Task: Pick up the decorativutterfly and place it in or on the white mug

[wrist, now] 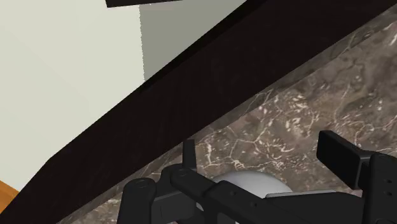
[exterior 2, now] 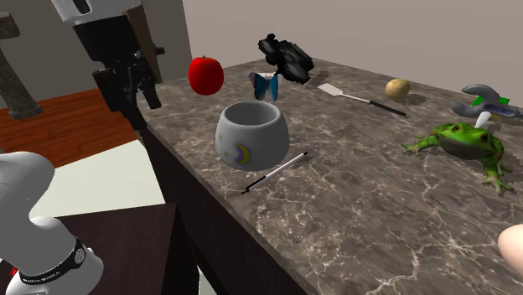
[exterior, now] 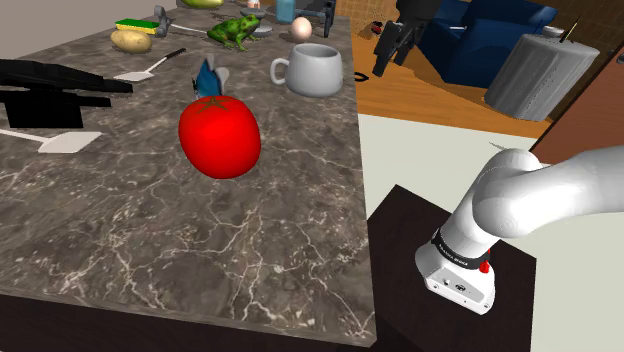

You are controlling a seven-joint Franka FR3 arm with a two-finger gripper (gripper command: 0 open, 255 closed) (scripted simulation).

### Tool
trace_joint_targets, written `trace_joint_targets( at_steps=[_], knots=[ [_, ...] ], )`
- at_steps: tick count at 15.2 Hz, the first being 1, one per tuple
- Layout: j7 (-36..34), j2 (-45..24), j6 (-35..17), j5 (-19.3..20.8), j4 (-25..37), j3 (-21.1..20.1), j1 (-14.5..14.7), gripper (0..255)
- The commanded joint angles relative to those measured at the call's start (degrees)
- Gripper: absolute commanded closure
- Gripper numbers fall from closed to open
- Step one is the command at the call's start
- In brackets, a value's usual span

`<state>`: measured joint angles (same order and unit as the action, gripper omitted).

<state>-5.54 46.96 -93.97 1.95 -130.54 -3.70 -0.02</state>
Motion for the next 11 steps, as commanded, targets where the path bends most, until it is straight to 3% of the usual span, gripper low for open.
trace_joint_targets(
  at_steps=[1, 11],
  knots=[
    [0.0, 0.0, 0.0, 0.0, 0.0, 0.0, 0.0, 0],
    [-7.96, -8.5, -22.45, -4.84, -2.4, -6.68, 1.88, 0]
  ],
)
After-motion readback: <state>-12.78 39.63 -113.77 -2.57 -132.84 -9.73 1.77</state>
